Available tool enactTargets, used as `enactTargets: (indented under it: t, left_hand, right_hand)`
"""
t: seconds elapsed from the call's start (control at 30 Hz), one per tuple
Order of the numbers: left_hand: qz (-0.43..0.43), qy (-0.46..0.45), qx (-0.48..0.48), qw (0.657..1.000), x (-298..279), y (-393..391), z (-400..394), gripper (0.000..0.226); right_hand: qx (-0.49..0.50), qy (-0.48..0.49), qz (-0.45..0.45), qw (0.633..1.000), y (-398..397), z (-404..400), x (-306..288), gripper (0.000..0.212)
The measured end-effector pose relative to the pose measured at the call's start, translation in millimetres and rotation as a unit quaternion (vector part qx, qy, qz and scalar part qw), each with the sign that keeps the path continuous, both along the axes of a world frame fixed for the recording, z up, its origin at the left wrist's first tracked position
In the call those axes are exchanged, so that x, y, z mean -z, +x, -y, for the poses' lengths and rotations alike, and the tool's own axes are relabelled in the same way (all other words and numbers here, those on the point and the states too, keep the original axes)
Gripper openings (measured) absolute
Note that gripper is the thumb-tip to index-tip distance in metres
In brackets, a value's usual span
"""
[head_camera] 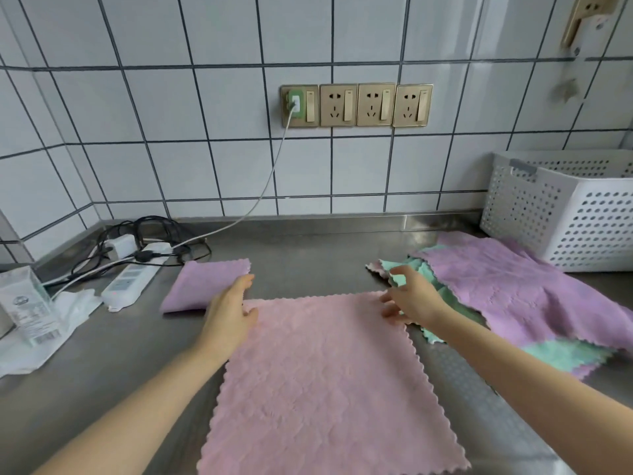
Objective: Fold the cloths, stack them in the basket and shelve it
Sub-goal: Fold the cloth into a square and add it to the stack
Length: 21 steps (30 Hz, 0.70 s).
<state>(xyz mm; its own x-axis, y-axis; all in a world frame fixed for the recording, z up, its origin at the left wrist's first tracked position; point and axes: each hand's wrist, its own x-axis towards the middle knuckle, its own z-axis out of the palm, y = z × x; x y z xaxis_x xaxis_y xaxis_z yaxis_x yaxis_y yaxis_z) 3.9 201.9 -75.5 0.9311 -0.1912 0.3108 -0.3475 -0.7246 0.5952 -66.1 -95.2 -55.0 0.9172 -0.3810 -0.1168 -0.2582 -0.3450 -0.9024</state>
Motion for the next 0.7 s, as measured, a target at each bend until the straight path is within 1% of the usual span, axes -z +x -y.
enactTargets:
  t: [0.03,0.07,0.1,0.13,0.17,0.2,0.23,0.27,0.3,0.37,0.43,0.53,0.6,0.67,0.7]
  left_hand:
    - [0.026,0.014,0.046,0.998,2,-11,-1,0.051]
    - [0.031,0.02,0.1,0.994,6,-26,-4,0.048]
    - [0.022,0.032,0.152,0.988,9,-41,-6,0.042]
    - [0.005,0.055,0.201,0.978,12,-58,-9,0.037]
    - [-0.013,0.089,0.247,0.965,15,-75,-11,0.037]
    - [-0.029,0.123,0.284,0.95,18,-88,-13,0.042]
    - [-0.042,0.15,0.306,0.939,20,-100,-16,0.05]
    - [-0.05,0.173,0.313,0.932,22,-107,-18,0.059]
    - [-0.059,0.192,0.314,0.928,23,-112,-20,0.066]
    - [-0.07,0.217,0.313,0.922,23,-120,-23,0.076]
    - [-0.073,0.249,0.312,0.914,22,-126,-27,0.082]
    - [-0.051,0.314,0.323,0.891,16,-142,-33,0.088]
    - [-0.035,0.335,0.327,0.883,15,-152,-38,0.086]
    - [-0.011,0.316,0.325,0.891,16,-155,-44,0.077]
    - [-0.007,0.3,0.324,0.897,16,-156,-47,0.072]
  right_hand:
    - [-0.026,-0.076,0.033,0.996,-9,-2,1,0.04]
    - [-0.067,-0.165,0.063,0.982,-21,-6,3,0.042]
    - [-0.117,-0.238,0.091,0.96,-35,-10,7,0.04]
    - [-0.172,-0.286,0.107,0.936,-50,-14,10,0.037]
    - [-0.231,-0.316,0.112,0.913,-64,-19,13,0.031]
    - [-0.286,-0.345,0.118,0.886,-77,-23,17,0.024]
    - [-0.332,-0.372,0.125,0.858,-88,-28,21,0.016]
    - [-0.361,-0.397,0.136,0.833,-96,-32,26,0.013]
    - [-0.374,-0.418,0.147,0.815,-104,-35,29,0.017]
    - [-0.374,-0.451,0.154,0.796,-114,-41,31,0.024]
    - [-0.371,-0.462,0.157,0.79,-122,-43,31,0.031]
    - [-0.374,-0.465,0.148,0.789,-139,-42,29,0.044]
    - [-0.378,-0.487,0.139,0.775,-153,-42,30,0.054]
    - [-0.378,-0.519,0.134,0.755,-164,-42,30,0.062]
    - [-0.376,-0.533,0.139,0.746,-168,-42,30,0.061]
